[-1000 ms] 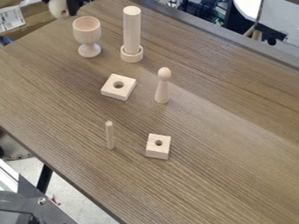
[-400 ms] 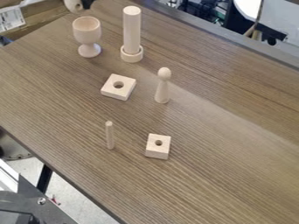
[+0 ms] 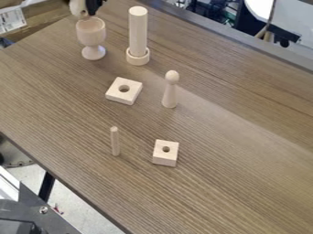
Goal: Put the sphere inside the pot
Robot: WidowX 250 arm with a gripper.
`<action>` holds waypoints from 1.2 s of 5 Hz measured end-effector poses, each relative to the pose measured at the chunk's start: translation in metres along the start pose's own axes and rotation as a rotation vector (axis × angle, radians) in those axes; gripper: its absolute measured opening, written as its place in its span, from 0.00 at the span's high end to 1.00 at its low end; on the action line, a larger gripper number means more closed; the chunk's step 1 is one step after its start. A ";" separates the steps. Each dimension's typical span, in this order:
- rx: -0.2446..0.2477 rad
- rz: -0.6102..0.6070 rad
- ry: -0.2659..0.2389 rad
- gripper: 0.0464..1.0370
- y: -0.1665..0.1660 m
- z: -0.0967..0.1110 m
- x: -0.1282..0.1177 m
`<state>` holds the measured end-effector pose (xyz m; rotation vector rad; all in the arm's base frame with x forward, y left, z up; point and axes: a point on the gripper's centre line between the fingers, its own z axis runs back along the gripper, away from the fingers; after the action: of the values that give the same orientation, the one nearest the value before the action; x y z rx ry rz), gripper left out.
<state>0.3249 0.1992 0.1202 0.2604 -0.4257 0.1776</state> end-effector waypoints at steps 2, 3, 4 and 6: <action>0.000 0.008 0.011 0.32 0.001 -0.013 0.004; 0.001 0.012 0.018 0.32 0.002 -0.017 0.005; 0.008 0.011 0.021 0.32 0.002 -0.020 0.005; 0.013 0.003 0.025 0.28 -0.002 -0.020 0.005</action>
<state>0.3380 0.2032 0.1044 0.2698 -0.4002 0.1868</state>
